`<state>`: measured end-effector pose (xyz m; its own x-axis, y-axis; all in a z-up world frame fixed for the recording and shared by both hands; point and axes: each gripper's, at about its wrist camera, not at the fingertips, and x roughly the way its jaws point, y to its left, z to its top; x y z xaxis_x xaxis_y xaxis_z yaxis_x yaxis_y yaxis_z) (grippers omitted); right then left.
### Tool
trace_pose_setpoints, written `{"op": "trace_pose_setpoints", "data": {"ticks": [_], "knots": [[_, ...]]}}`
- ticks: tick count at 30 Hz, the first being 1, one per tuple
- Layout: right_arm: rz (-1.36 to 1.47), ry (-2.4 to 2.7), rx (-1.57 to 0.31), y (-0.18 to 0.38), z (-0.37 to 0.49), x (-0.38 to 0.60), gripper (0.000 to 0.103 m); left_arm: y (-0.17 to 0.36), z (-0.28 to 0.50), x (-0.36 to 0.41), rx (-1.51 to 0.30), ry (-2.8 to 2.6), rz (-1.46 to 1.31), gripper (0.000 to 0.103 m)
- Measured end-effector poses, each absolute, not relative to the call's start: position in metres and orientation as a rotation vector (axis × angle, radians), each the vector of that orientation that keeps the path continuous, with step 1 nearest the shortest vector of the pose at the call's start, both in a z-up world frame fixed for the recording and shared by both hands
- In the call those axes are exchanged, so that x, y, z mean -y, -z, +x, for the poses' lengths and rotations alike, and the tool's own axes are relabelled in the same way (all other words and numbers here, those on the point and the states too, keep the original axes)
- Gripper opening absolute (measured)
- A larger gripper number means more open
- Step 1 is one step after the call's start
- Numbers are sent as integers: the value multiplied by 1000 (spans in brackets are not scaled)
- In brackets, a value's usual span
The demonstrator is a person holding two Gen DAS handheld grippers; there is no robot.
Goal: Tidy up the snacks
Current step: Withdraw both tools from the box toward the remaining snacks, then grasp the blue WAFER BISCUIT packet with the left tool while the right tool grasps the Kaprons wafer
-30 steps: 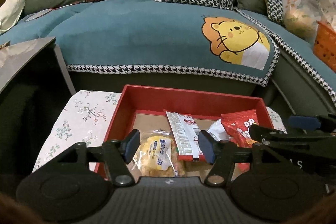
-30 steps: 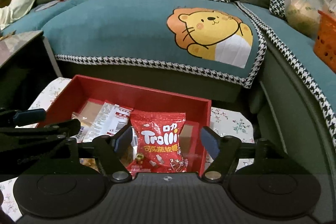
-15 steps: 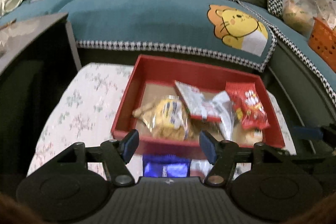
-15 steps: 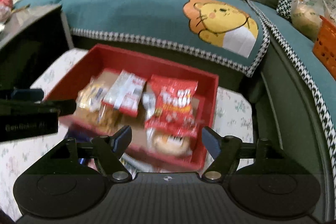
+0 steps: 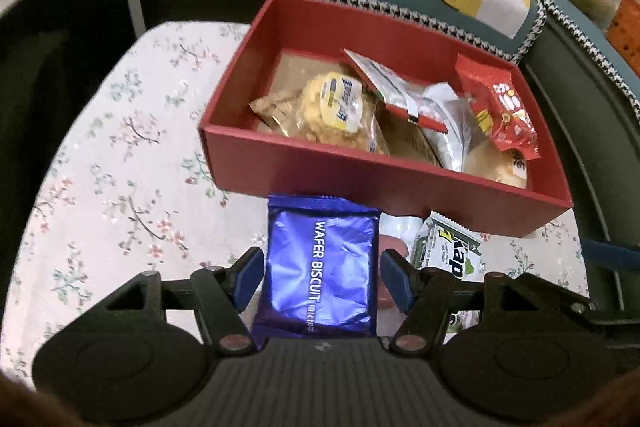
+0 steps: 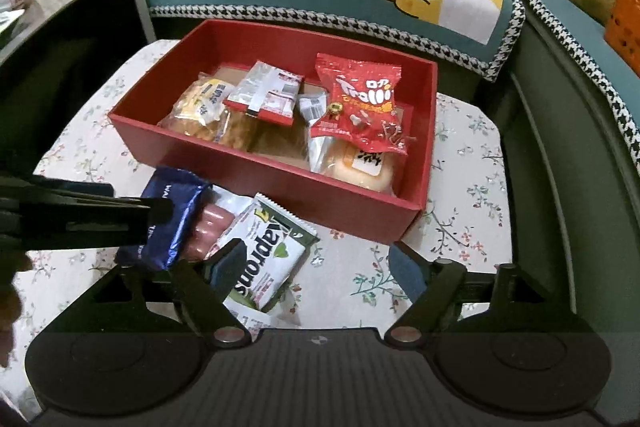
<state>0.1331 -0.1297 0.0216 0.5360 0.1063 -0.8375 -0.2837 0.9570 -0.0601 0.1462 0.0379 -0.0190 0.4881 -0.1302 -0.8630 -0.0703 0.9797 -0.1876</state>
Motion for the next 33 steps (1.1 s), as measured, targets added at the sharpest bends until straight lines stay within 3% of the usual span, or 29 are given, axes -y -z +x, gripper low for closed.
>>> {"op": "trace_pose_setpoints", "data": {"ticks": [23, 28, 33], "knots": [[-121, -243, -1092, 6, 151, 133, 84, 38, 140, -39, -1115, 26, -193, 103], [-84, -240, -1126, 15, 157, 127, 84, 30, 127, -52, -1101, 34, -204, 96], [-11, -237, -1150, 25, 165, 119, 84, 33, 125, -59, -1110, 42, -225, 97]]}}
